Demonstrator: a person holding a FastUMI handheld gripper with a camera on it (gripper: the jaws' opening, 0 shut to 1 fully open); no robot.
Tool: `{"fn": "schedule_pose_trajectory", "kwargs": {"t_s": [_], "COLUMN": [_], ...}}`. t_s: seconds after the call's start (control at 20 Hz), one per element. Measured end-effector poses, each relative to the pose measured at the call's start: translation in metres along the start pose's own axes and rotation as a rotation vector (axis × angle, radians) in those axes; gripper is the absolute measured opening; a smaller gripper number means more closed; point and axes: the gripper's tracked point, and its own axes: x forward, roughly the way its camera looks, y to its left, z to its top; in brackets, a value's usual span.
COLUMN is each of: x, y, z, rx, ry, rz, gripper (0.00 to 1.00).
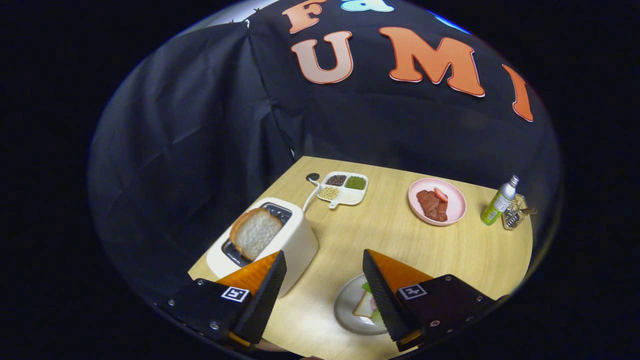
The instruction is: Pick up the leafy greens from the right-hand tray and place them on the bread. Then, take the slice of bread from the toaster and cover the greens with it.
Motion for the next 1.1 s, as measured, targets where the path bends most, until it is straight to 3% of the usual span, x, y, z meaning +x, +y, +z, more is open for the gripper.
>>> {"fn": "schedule_pose_trajectory", "kwargs": {"t_s": [0.35,0.6,0.9,1.1], "x": [0.029,0.059,0.092,0.1], "y": [0.072,0.098,0.098,0.096], "z": [0.015,0.019,0.0,-0.006], "rx": [0.025,0.072,0.1,0.11], "ry": [0.117,0.189,0.296,0.299], "rz": [0.1,0.121,0.085,0.081], "gripper": [0.95,0.95,0.84,0.64]}}
